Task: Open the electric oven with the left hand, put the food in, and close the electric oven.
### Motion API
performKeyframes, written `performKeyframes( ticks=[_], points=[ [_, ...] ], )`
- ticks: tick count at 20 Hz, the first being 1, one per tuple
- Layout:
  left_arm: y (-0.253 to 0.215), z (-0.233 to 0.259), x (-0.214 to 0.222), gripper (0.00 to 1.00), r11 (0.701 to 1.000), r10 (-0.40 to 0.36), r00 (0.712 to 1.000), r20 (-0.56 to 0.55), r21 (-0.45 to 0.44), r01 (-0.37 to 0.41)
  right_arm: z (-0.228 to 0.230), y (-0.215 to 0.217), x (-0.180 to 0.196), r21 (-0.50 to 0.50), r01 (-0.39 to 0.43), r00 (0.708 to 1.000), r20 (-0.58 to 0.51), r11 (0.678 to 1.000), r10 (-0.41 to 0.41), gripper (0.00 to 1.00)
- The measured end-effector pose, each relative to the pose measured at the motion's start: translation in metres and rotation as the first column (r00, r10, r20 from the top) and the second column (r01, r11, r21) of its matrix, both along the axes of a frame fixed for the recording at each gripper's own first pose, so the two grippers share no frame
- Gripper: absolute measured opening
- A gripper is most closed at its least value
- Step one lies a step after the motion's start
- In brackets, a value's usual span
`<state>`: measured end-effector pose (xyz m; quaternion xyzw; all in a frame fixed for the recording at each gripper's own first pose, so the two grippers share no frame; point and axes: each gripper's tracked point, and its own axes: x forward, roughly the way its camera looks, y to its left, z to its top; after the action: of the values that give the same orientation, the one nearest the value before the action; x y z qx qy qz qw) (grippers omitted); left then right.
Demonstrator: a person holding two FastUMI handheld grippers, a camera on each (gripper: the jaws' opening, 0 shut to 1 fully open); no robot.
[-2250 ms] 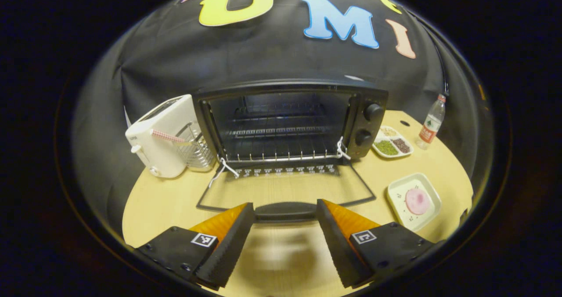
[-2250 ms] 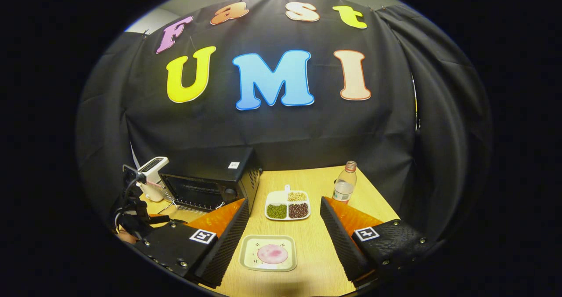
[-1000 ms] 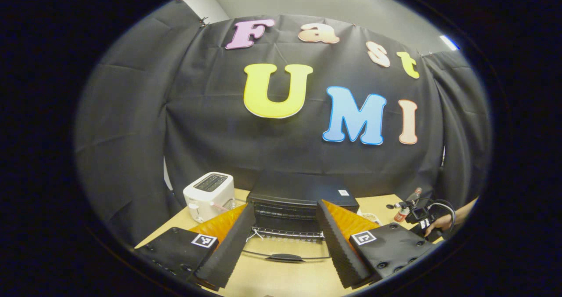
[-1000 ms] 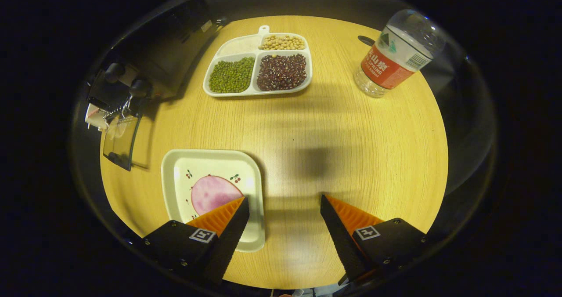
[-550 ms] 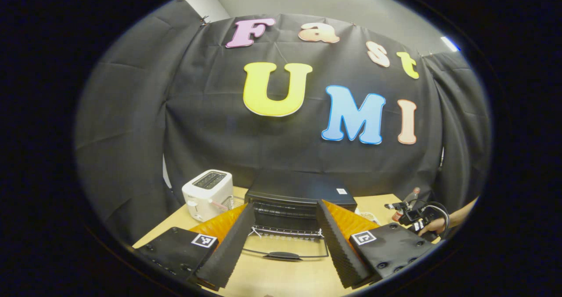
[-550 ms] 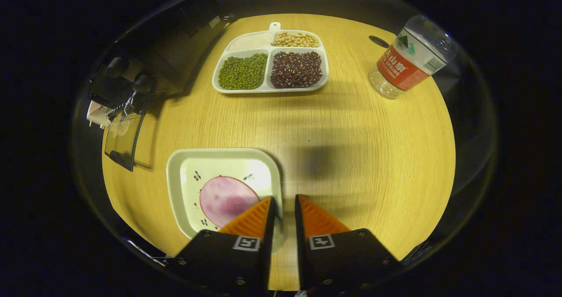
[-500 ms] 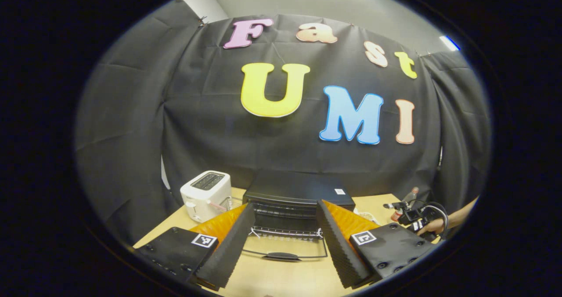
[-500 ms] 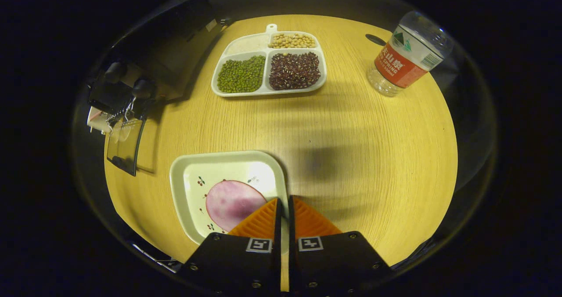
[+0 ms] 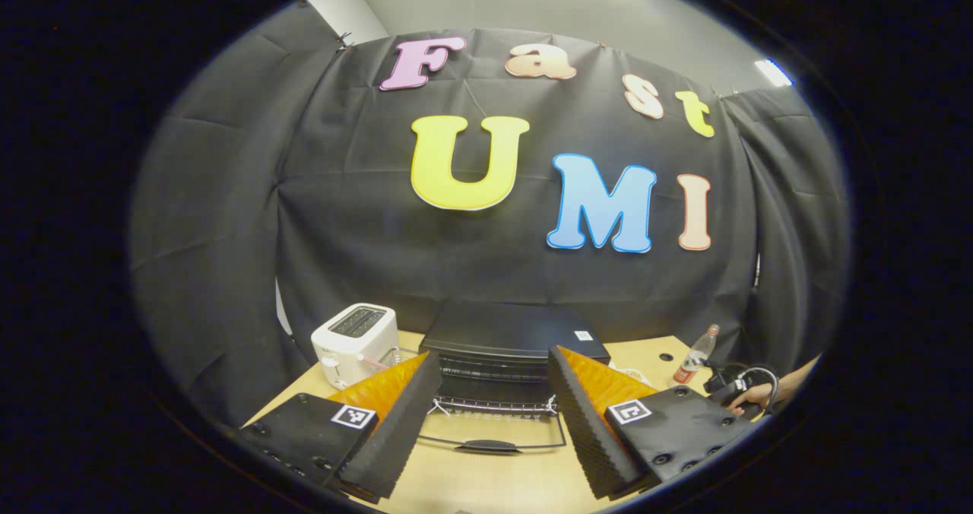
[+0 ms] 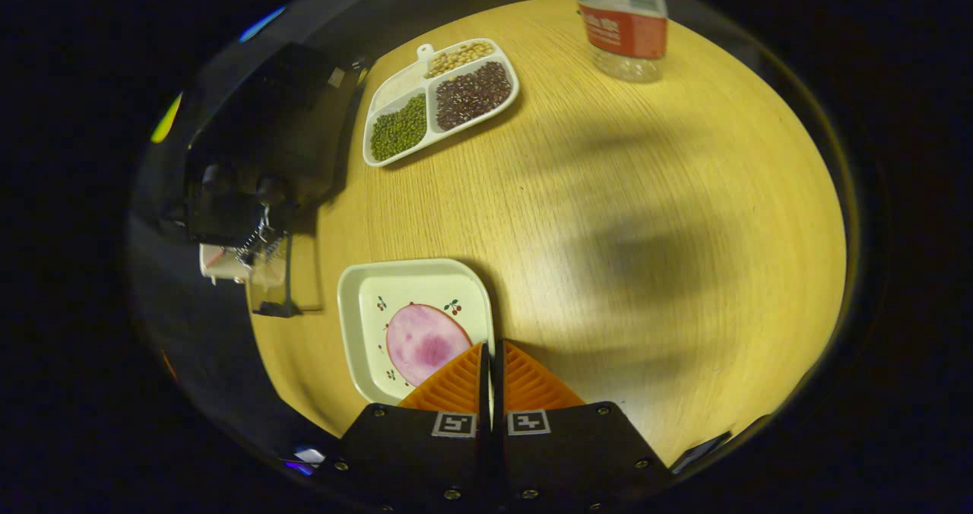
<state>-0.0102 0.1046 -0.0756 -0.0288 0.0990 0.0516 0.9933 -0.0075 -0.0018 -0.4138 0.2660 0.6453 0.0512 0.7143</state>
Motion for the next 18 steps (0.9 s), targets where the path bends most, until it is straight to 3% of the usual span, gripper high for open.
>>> performKeyframes(
  ticks=[4,8,18],
  points=[
    [0.001,0.0,0.001,1.0,1.0,-0.008,1.0,-0.003,-0.008,0.008,0.003,0.014,-0.015,0.207,0.181,0.983,-0.025,0.961,-0.18,0.01],
    [-0.004,0.003,0.004,1.0,1.0,-0.03,1.0,-0.001,-0.009,0.03,0.015,0.017,-0.024,0.322,0.284,0.956,-0.027,0.903,-0.291,0.01],
    [-0.004,0.003,0.015,1.0,0.996,-0.087,0.996,0.007,-0.008,0.087,0.03,0.027,-0.025,0.356,0.285,0.946,0.044,0.89,-0.321,0.01]
  ],
)
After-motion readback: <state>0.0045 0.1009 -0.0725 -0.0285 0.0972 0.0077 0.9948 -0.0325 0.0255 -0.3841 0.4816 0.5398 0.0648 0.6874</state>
